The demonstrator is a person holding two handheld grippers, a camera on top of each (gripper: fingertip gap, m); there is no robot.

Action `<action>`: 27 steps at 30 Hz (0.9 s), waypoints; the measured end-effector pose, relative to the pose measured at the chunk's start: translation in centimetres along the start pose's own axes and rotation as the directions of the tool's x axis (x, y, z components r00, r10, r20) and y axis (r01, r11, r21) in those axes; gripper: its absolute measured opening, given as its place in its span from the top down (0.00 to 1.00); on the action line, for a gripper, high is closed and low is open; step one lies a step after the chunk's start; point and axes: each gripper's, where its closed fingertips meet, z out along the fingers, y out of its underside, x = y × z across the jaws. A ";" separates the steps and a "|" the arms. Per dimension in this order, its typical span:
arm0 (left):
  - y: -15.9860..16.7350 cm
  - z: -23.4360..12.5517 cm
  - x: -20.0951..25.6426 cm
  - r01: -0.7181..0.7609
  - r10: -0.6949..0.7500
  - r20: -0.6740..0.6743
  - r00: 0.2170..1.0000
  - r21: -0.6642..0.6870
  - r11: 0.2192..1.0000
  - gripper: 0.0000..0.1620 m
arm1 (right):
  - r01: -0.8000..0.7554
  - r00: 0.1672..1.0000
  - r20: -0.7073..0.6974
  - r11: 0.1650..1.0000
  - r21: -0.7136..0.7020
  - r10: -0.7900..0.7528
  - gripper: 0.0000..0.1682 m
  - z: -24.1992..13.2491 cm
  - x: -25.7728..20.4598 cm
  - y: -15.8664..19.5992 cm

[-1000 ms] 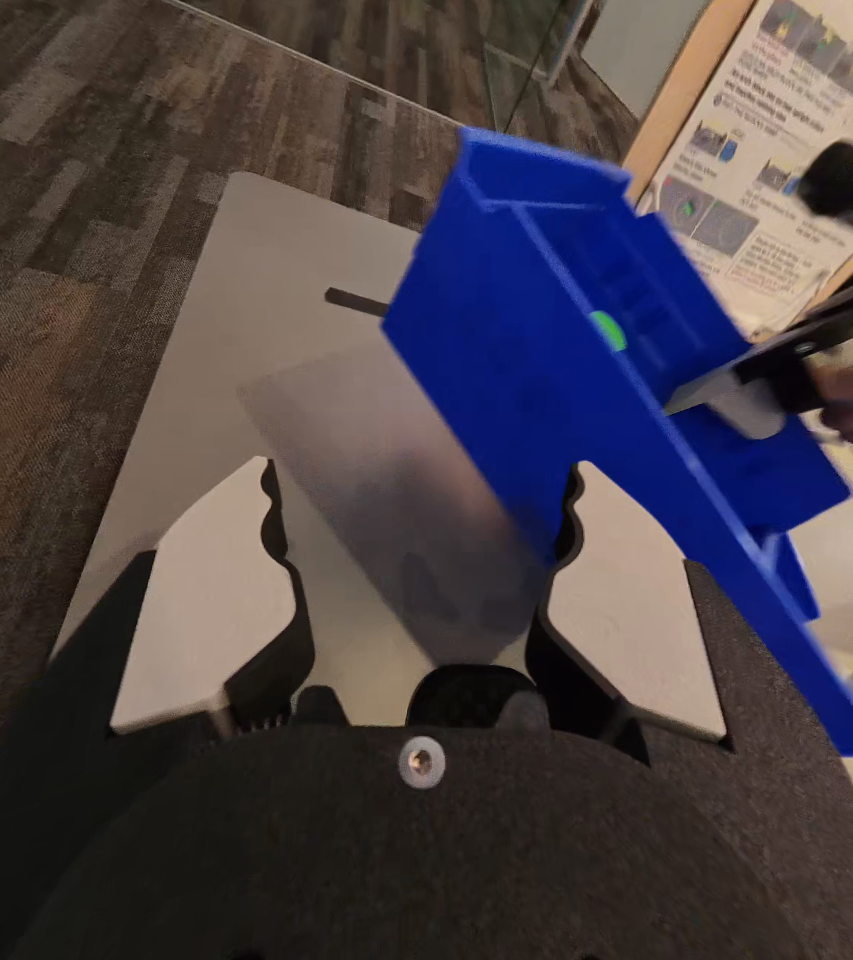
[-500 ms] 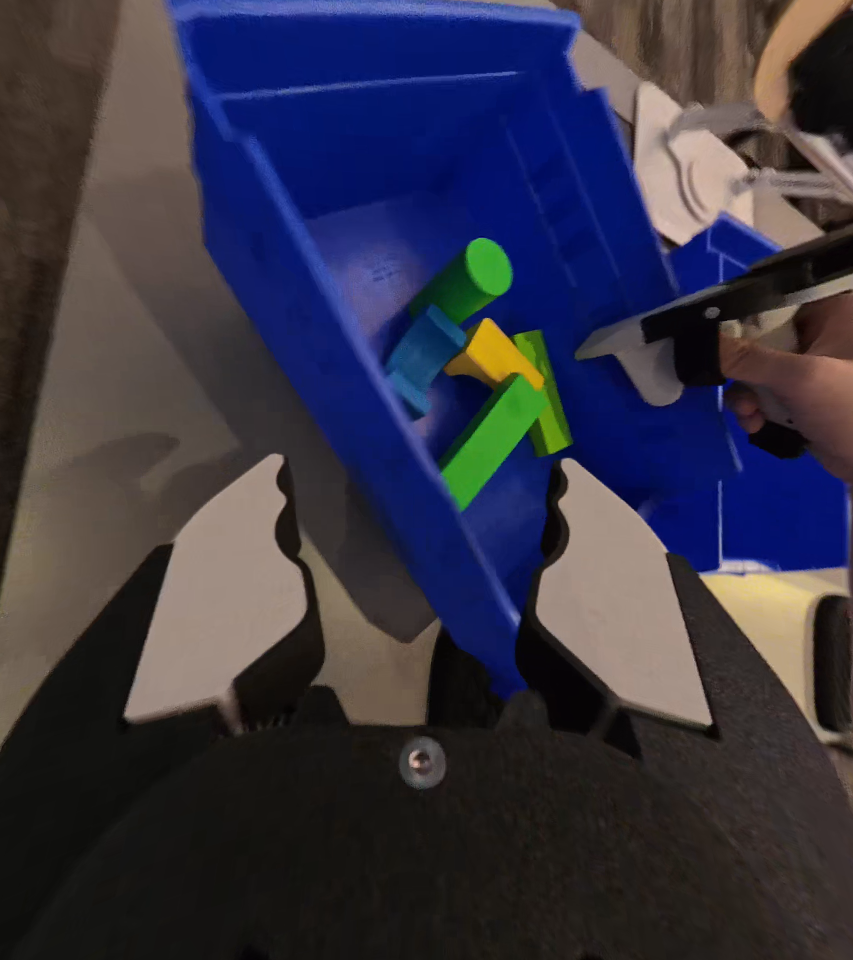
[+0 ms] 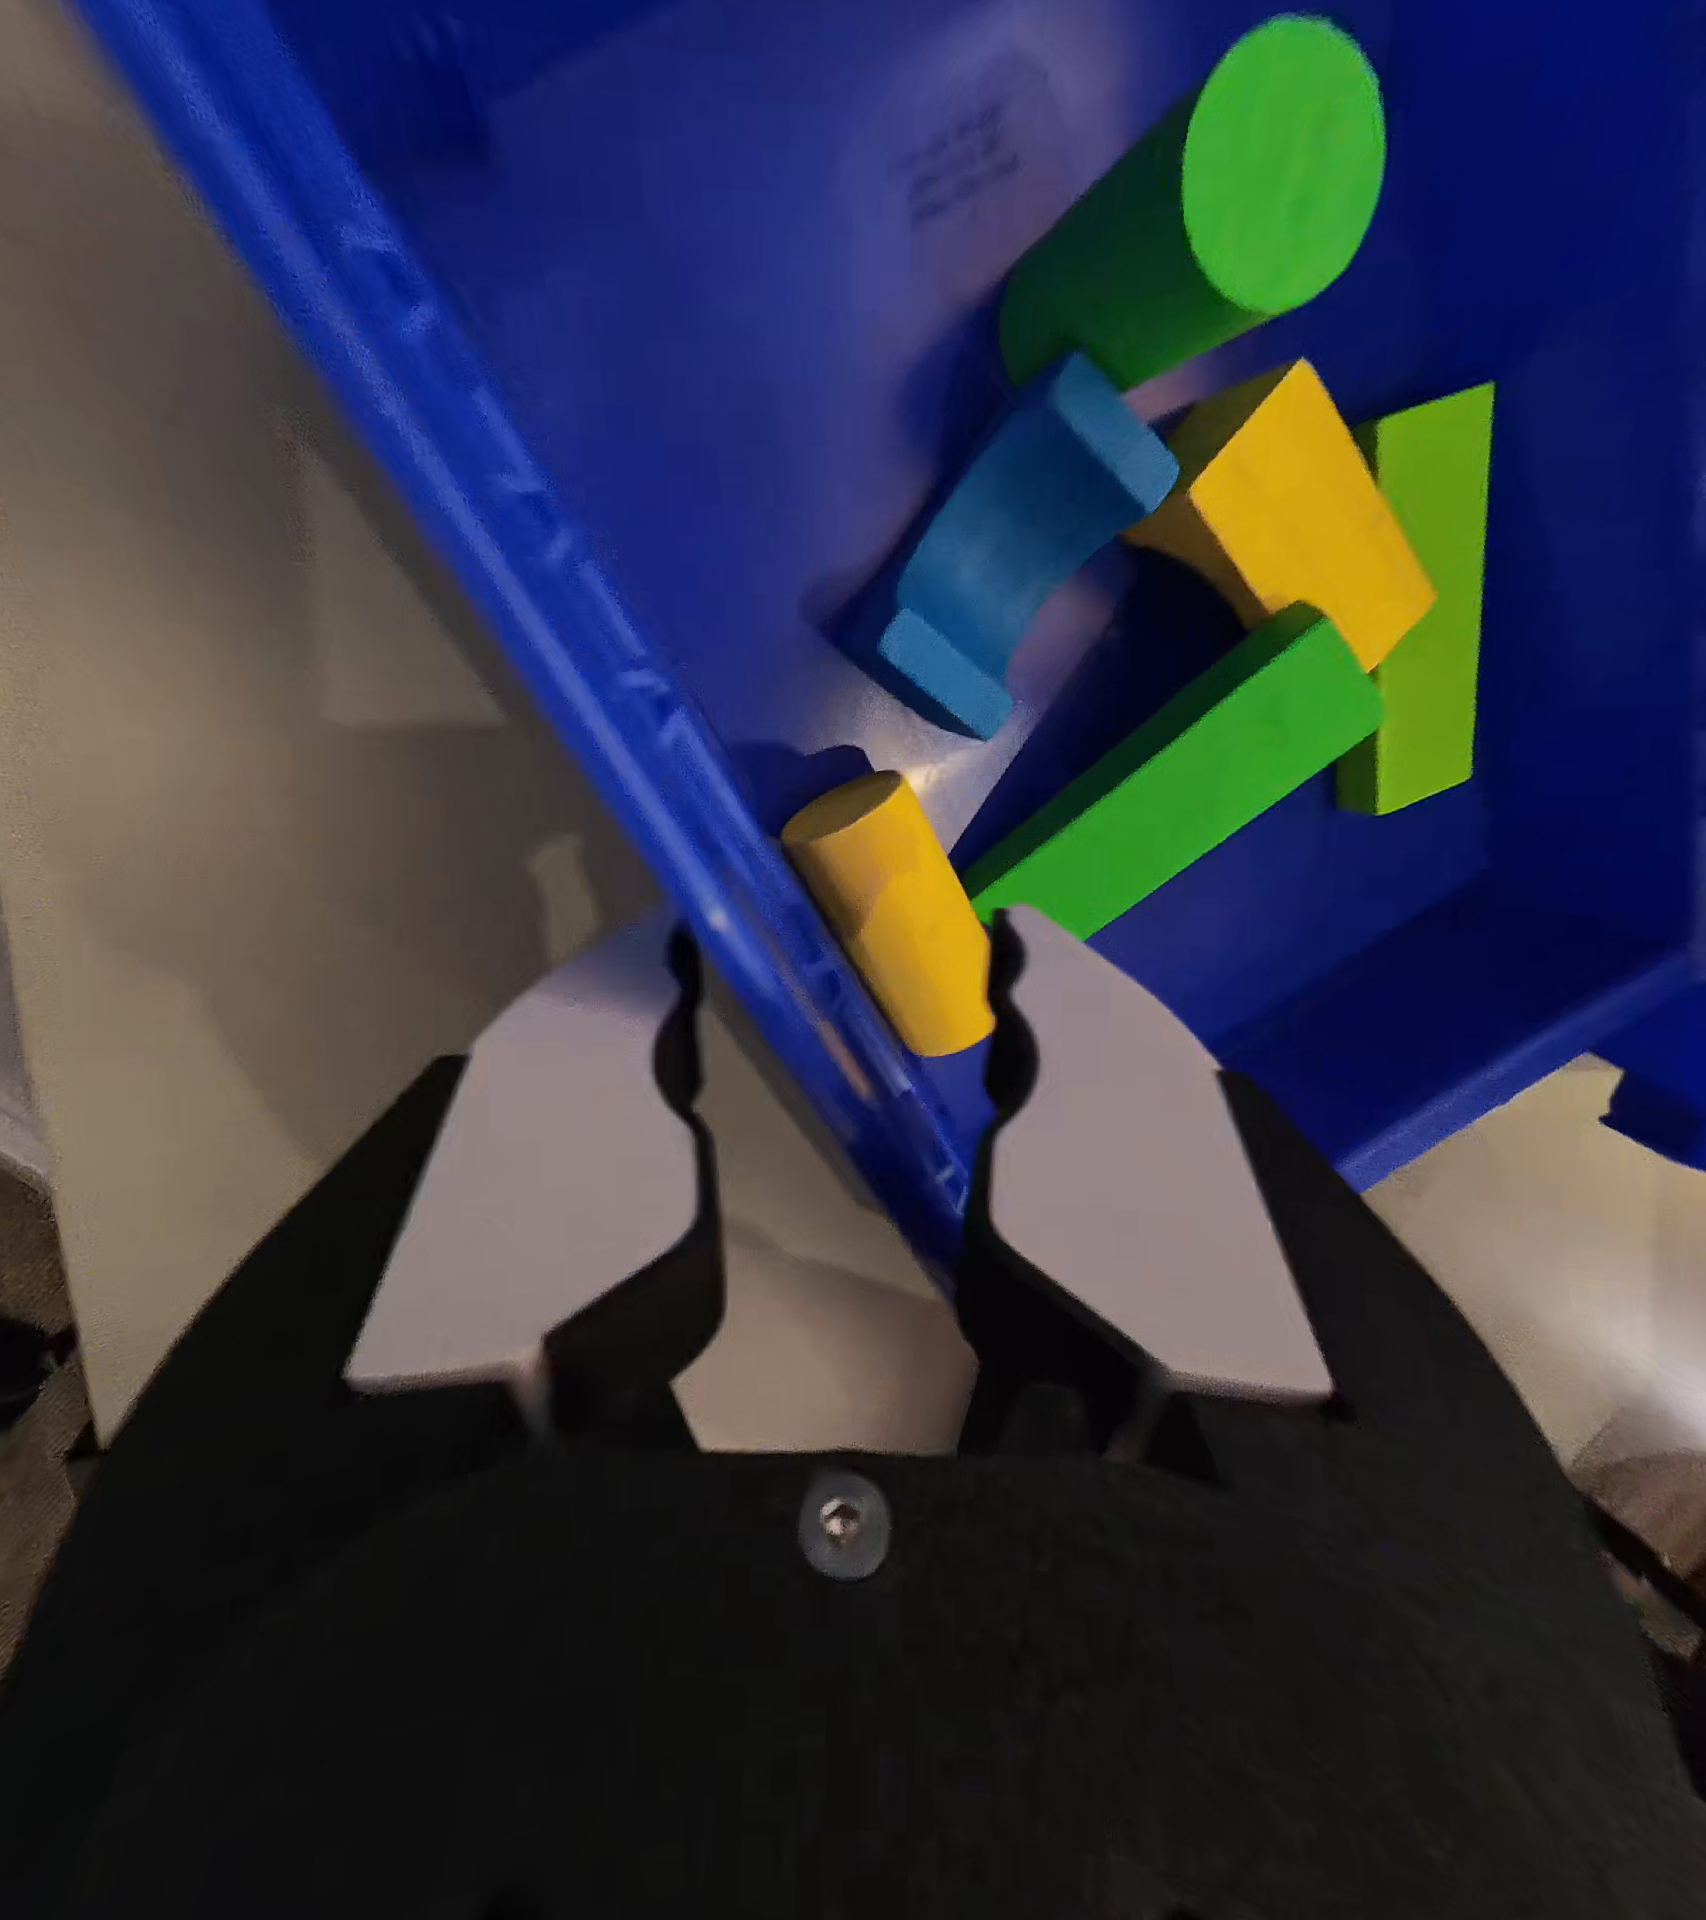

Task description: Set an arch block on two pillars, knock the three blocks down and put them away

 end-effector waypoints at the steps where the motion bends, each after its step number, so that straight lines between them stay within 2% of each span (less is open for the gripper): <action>1: 0.1 0.7 0.3 -0.013 0.013 -0.007 1.000 -0.028 1.000 0.76 | -0.013 0.999 -0.051 1.000 0.013 0.013 0.84 -1.3 2.1 1.1; 2: 0.0 1.1 0.0 -0.022 0.023 0.030 0.999 -0.054 0.998 0.76 | -0.043 0.994 -0.100 0.999 0.022 0.045 0.84 -2.4 4.4 2.4; 3: -0.2 1.3 -0.4 -0.019 0.023 0.073 0.997 -0.058 0.998 0.81 | -0.086 0.986 -0.140 0.996 0.019 0.088 0.83 -3.4 6.6 4.0; 5: -1.1 1.6 -0.1 -0.031 0.034 0.078 0.996 -0.040 0.999 0.84 | -0.203 0.964 -0.177 0.979 -0.001 0.199 0.81 -4.7 10.5 7.5; 9: -3.3 2.5 1.4 -0.157 0.158 0.089 0.983 -0.011 0.987 0.86 | -0.405 0.906 -0.148 0.914 -0.026 0.397 0.78 -5.5 14.4 13.1; 12: -4.5 3.2 3.0 -0.267 0.267 0.078 0.961 -0.006 0.964 0.87 | -0.481 0.875 -0.096 0.875 -0.050 0.475 0.74 -5.4 14.5 15.3; 16: -5.7 4.0 4.9 -0.390 0.389 0.073 0.918 0.003 0.921 0.90 | -0.511 0.859 -0.087 0.856 -0.080 0.505 0.70 -4.7 13.9 15.6; 19: -6.4 4.2 5.1 -0.392 0.390 0.069 0.918 0.023 0.920 0.94 | -0.489 0.872 -0.121 0.852 -0.188 0.474 0.68 -3.0 13.2 16.1; 22: -6.5 4.1 4.8 -0.395 0.393 0.067 0.917 0.031 0.918 0.94 | -0.437 0.899 -0.195 0.824 -0.360 0.392 0.67 -1.3 12.8 18.4; 24: -6.5 4.0 4.4 -0.380 0.377 0.071 0.924 0.035 0.924 0.94 | -0.430 0.901 -0.145 0.797 -0.424 0.409 0.65 -0.3 11.5 19.1; 26: -6.4 3.8 3.8 -0.355 0.352 0.078 0.933 0.035 0.934 0.94 | -0.412 0.909 -0.143 0.788 -0.456 0.392 0.66 0.5 11.3 19.6; 27: -6.3 3.7 3.5 -0.344 0.341 0.085 0.936 0.033 0.938 0.94 | -0.403 0.913 -0.151 0.783 -0.473 0.378 0.70 0.8 11.4 20.0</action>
